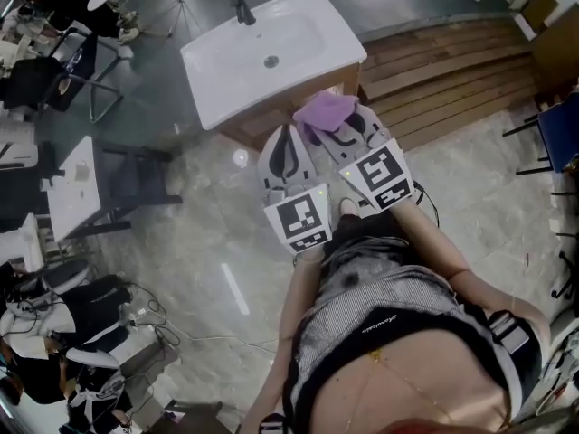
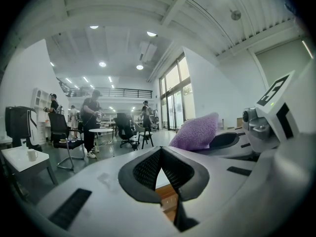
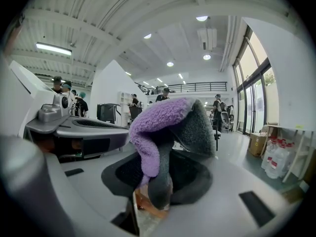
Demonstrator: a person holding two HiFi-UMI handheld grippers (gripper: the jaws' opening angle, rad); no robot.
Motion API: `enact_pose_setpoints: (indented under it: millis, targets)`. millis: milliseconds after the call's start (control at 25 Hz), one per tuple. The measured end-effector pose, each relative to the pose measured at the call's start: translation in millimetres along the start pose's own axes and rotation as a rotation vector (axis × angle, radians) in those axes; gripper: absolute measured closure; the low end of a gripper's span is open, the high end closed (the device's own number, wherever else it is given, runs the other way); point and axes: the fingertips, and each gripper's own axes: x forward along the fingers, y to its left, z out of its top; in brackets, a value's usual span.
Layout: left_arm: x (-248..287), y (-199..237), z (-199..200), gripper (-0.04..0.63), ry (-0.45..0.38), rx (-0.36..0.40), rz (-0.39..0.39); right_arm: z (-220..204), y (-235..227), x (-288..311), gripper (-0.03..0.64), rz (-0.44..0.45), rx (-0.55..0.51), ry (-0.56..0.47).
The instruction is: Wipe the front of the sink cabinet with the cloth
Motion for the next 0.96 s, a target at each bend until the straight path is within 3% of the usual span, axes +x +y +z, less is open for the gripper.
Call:
enact_pose_setpoints:
  millis: [960]
  targets:
    - [-0.9,0.2,-3.8,0.595,0.008,-0.013,0.033,-4.0,6.3,0.4,0.434,0.035,-0.014,0.01]
